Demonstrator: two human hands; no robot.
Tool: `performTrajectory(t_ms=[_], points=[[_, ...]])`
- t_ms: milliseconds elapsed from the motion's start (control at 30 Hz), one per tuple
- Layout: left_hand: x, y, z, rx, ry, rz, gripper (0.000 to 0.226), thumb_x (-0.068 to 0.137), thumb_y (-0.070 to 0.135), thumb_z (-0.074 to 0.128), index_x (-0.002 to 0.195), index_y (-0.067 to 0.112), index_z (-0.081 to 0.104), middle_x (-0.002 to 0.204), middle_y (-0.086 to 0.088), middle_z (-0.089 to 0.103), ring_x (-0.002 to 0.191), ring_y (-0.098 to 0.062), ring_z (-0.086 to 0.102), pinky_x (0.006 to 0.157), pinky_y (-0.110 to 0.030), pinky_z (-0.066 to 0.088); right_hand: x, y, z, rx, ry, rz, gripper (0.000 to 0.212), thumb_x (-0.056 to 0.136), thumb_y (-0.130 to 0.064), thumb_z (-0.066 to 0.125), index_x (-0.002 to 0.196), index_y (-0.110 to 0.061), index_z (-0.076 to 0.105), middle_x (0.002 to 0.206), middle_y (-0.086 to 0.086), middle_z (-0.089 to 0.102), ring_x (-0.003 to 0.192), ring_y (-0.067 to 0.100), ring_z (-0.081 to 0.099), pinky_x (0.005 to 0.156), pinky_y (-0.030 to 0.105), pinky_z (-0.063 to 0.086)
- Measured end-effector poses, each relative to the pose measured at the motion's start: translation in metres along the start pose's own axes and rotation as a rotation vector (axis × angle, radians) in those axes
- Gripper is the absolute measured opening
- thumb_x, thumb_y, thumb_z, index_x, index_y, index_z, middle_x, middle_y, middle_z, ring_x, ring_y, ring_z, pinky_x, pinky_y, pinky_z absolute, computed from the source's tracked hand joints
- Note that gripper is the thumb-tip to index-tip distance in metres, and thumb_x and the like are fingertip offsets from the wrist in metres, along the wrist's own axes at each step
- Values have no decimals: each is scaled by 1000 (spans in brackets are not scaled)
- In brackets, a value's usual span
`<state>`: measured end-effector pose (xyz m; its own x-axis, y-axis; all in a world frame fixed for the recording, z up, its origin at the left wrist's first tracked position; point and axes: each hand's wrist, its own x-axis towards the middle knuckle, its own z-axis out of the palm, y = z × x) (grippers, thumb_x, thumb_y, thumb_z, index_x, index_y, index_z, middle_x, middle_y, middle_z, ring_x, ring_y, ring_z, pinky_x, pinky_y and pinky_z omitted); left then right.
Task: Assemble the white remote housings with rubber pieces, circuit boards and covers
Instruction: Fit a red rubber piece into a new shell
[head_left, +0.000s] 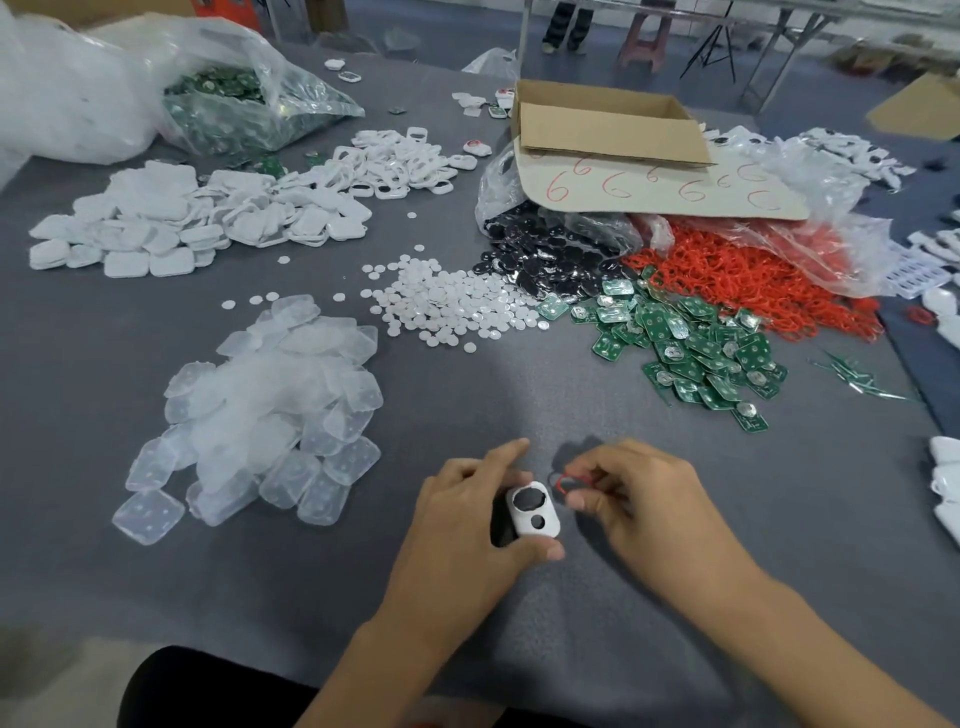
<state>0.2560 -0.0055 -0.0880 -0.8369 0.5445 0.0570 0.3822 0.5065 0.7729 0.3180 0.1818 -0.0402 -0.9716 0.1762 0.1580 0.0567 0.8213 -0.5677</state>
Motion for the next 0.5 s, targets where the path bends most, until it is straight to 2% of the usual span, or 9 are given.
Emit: performTrajectory(t_ms=[100, 233, 300, 367, 433, 500], points=[[0, -2, 2, -28, 12, -5, 98, 57, 62, 85, 141, 61, 33, 120, 36, 53, 124, 9, 35, 97, -5, 29, 2, -3, 1, 25, -48, -23, 19, 78, -10, 83, 90, -23, 75, 83, -9, 63, 76, 5, 62, 73, 25, 51], [3, -4, 3, -29, 37, 16, 100, 54, 59, 89, 141, 47, 42, 109, 30, 59, 121, 7, 39, 96, -1, 26, 10, -9, 4, -26, -101, -88, 16, 81, -11, 79, 89, -23, 72, 85, -12, 60, 76, 5, 60, 72, 28, 51], [4, -4, 3, -41, 39, 6, 101, 53, 61, 89, 140, 49, 40, 106, 29, 61, 120, 10, 38, 94, 1, 24, 14, -10, 7, -49, -140, -102, 14, 83, -13, 77, 88, -25, 72, 83, -13, 56, 74, 4, 57, 71, 26, 50], [3, -4, 3, -60, 49, -9, 100, 51, 62, 89, 137, 54, 39, 104, 29, 61, 119, 12, 40, 93, 3, 24, 18, -11, 9, -47, -197, -116, 17, 83, -11, 76, 87, -26, 73, 82, -14, 55, 71, 1, 56, 68, 17, 45], [3, -4, 3, -86, 50, -28, 99, 50, 62, 90, 134, 58, 38, 105, 29, 57, 117, 12, 45, 91, 2, 30, 19, -11, 12, -43, -247, -131, 21, 82, -8, 75, 87, -28, 74, 82, -15, 55, 71, -1, 56, 66, 9, 41], [2, -3, 4, -102, 49, -44, 96, 49, 58, 92, 130, 59, 39, 106, 28, 55, 115, 12, 49, 86, -1, 36, 21, -11, 13, -67, -265, -145, 21, 82, -8, 75, 88, -29, 75, 82, -15, 55, 70, 1, 56, 64, 10, 42]])
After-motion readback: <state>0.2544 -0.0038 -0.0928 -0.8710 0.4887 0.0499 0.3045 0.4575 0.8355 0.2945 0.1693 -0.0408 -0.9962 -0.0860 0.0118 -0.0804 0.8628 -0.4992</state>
